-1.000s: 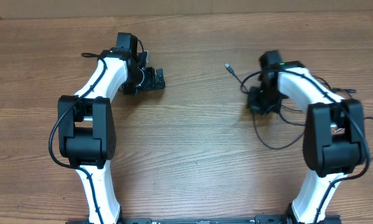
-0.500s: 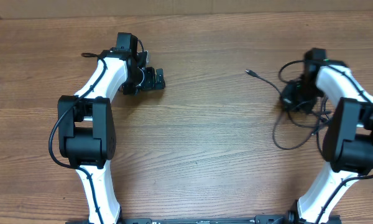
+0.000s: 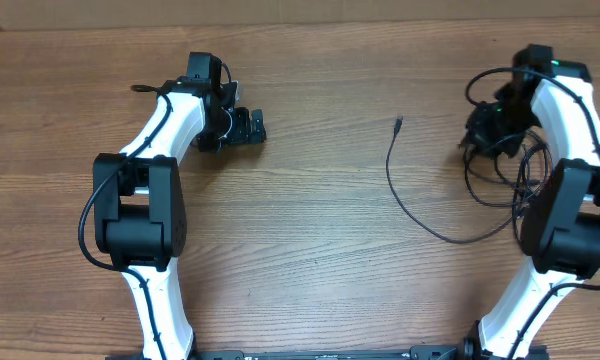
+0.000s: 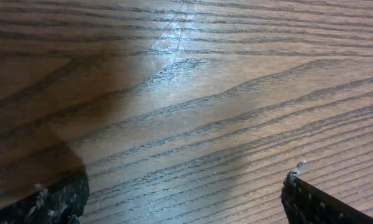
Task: Untangle cables
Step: 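Raise the right gripper to the upper right above the cables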
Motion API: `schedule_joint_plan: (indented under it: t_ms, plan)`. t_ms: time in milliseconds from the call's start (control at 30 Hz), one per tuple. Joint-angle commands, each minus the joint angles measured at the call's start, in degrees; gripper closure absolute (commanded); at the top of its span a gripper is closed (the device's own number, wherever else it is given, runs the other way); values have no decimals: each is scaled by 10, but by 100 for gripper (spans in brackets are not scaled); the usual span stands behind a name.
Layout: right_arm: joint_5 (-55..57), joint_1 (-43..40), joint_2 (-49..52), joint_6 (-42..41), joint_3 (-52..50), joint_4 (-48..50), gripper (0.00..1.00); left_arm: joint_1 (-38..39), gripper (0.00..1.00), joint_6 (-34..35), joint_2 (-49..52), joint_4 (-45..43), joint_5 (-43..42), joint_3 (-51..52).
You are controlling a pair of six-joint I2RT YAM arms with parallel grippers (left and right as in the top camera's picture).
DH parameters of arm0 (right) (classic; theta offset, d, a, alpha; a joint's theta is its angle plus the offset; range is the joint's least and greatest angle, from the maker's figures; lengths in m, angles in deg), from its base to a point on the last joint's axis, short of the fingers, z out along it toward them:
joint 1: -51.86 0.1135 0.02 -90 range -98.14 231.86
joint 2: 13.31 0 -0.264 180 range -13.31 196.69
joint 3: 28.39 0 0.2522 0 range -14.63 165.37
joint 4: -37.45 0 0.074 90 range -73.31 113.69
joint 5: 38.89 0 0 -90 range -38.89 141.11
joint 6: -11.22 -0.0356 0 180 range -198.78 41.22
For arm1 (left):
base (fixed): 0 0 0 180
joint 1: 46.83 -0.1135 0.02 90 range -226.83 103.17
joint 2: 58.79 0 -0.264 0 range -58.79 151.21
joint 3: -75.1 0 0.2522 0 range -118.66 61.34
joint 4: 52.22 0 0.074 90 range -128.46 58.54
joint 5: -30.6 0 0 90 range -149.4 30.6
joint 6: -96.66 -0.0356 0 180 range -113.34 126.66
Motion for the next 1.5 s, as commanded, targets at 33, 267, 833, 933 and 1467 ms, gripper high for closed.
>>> schedule_joint_plan:
  t_ms: [33,267,833,933,1467]
  plan:
    - [-17,35,-5,18,4,0,49,8,1,-5,46,0,-3,30]
    - [-17,94,-5,18,4,15,0,7,1,-5,46,0,-3,30]
    - [-13,156,-5,14,4,149,0,8,1,-5,46,0,-3,30]
    - [-13,155,-5,14,4,149,0,8,1,-5,46,0,-3,30]
    - [-13,155,-5,14,4,149,0,7,0,-5,46,0,-3,30]
